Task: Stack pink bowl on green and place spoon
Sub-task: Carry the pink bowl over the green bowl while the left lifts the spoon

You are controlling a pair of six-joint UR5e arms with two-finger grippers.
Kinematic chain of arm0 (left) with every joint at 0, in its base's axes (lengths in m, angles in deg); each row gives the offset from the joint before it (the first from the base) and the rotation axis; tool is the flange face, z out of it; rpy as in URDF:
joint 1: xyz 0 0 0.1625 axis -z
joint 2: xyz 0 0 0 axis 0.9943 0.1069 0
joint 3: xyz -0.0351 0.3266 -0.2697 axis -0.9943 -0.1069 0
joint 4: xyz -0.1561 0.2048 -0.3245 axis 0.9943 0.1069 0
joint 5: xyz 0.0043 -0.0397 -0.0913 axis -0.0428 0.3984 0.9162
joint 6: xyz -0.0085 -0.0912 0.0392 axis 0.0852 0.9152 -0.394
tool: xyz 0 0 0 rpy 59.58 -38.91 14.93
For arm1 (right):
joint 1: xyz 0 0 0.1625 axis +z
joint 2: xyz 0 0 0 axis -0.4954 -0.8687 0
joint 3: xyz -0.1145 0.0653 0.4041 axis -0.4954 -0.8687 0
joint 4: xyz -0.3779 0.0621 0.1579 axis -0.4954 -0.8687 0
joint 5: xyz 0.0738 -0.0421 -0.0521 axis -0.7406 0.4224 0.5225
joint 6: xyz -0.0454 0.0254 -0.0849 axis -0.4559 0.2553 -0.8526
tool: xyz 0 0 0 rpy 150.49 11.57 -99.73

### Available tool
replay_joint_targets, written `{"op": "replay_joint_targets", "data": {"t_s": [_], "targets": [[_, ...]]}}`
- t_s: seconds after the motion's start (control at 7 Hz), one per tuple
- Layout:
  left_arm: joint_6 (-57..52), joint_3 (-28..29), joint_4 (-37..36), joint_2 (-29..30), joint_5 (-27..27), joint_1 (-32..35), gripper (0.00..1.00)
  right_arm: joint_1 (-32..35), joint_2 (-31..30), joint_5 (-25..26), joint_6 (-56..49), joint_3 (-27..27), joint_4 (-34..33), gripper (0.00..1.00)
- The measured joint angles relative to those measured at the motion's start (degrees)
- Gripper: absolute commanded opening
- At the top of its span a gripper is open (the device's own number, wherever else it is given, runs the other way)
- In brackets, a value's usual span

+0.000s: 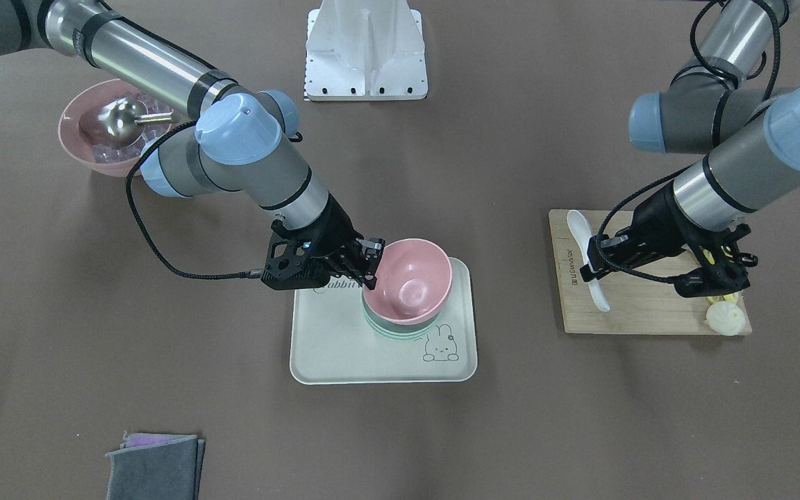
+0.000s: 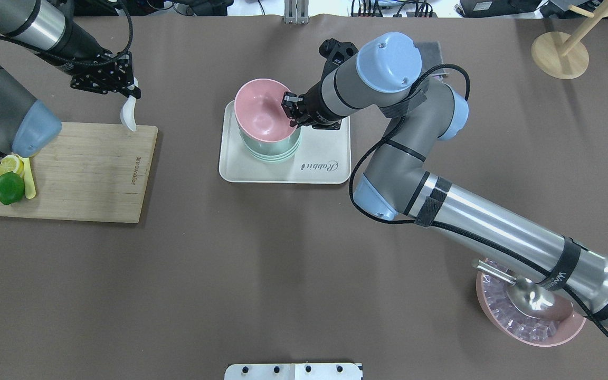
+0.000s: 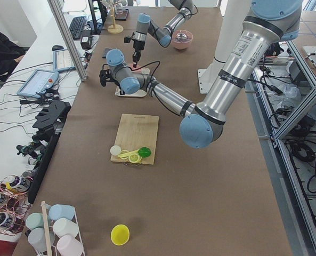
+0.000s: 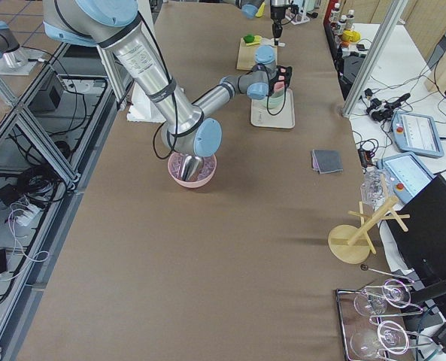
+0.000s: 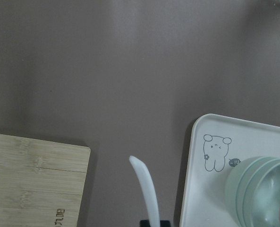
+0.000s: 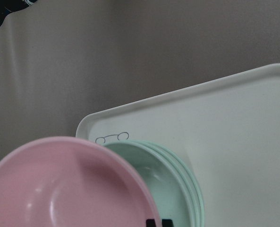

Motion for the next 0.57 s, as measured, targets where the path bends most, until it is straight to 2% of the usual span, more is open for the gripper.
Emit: {"op": "replay_joint_targets", "data": {"t_s": [0.29, 0.43, 0.57], "targets": [[-0.1, 0.1, 0.0, 0.0, 0.0, 0.0, 0.00, -0.4, 0.1, 1.4, 0.0, -0.4, 0.0, 0.00], [-0.1, 0.1, 0.0, 0.0, 0.0, 0.0, 0.00, -0.6, 0.1, 1.6, 0.0, -0.4, 0.0, 0.30], [-0.2, 0.1, 0.0, -0.1, 0.0, 0.0, 0.00, -0.6, 0.1, 1.8, 0.0, -0.5, 0.1, 0.99]]}}
